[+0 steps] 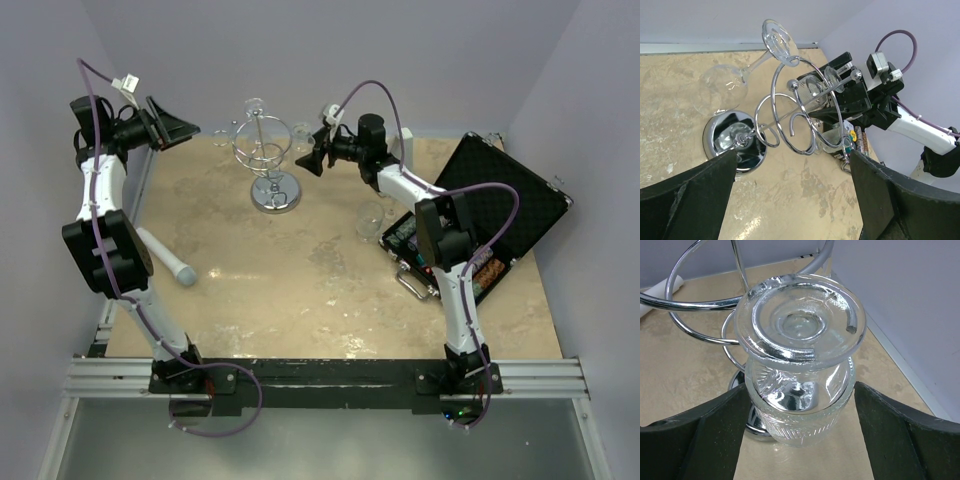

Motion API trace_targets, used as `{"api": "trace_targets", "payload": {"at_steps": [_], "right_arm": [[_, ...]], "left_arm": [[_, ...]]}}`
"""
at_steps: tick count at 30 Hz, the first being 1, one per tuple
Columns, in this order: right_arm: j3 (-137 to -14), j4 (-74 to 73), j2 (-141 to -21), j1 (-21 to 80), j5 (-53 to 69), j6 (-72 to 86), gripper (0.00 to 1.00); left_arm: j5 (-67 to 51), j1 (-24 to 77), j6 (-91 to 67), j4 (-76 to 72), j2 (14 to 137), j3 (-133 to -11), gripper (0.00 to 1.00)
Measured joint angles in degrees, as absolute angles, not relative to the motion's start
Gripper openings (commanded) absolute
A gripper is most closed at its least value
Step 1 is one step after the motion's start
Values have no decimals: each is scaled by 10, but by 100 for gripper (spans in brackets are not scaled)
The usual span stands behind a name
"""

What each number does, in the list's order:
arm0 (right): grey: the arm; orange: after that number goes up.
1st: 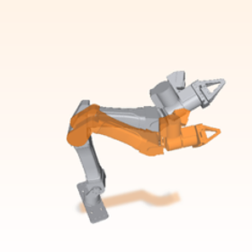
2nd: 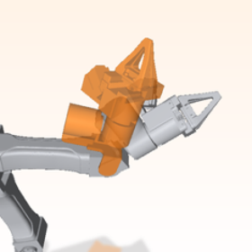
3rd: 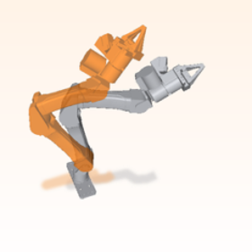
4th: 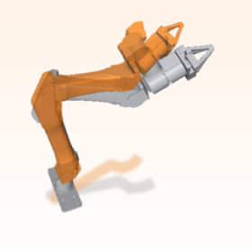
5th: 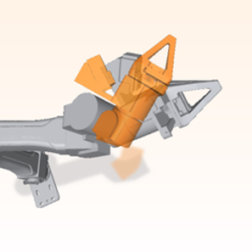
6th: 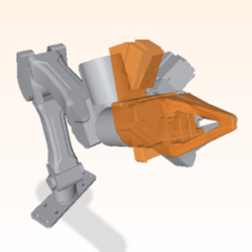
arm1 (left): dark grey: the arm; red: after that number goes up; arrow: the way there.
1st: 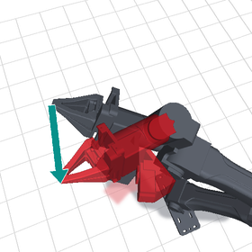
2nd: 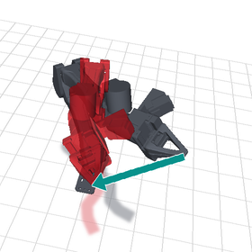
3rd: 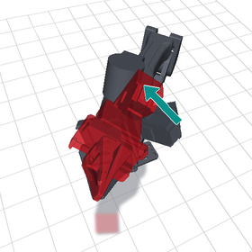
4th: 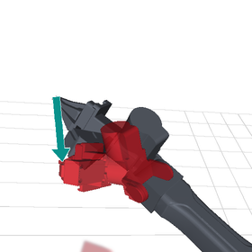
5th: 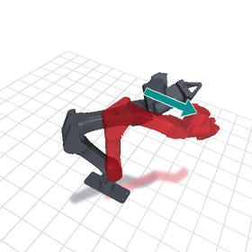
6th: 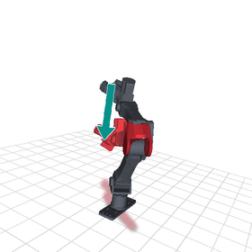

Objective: Take the wine glass off the wine glass rack

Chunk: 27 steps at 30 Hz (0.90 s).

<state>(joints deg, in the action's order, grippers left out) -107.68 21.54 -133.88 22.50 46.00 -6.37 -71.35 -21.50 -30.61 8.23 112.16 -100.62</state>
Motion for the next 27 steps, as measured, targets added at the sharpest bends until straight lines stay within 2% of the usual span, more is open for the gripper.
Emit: {"api": "trace_targets", "payload": {"at_steps": [20,24,25,26,27], "right_arm": [[-1077,219,-1339,229,421,-61,35],[-1077,219,-1339,229,419,-60,20],[-1077,218,-1339,229,419,-61,14],[-1077,219,-1339,229,419,-61,2],[-1077,219,-1339,229,419,-61,0]], "left_arm": [[-718,-215,-309,66,1118,-1004,94],[-718,-215,-310,64,1118,-1004,94],[-718,-215,-310,64,1118,-1004,94],[-718,-215,-310,63,1118,-1004,94],[-719,-215,-311,62,1118,-1003,94]]}}
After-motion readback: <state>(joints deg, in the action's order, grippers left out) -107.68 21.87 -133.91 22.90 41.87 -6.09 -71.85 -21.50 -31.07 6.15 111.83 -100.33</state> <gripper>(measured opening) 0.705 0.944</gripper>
